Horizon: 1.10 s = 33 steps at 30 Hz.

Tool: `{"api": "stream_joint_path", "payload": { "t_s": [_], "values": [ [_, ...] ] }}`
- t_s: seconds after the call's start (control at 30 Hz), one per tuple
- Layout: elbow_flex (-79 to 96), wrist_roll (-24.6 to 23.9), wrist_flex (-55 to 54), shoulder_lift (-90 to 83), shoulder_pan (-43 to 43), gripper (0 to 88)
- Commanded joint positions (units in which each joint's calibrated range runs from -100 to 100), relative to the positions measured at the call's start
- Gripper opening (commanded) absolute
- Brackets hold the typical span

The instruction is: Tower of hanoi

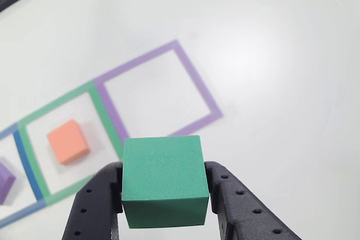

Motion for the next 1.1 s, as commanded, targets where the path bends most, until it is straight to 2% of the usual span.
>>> {"api": "stream_joint_path", "payload": {
  "t_s": [0.0,0.23,0.5,0.83,1.07],
  "values": [
    [5.4,0.0,-5.4,-0.1,2.8,2.6],
    [28.8,0.0,-28.6,-2.6,3.5,2.6],
    [57.9,0.0,-70.1,0.3,2.2,3.0],
    [71.0,0.0,-109.5,20.5,2.0,3.9],
    [71.6,0.0,-129.7,36.7,0.5,4.2]
  ]
}}
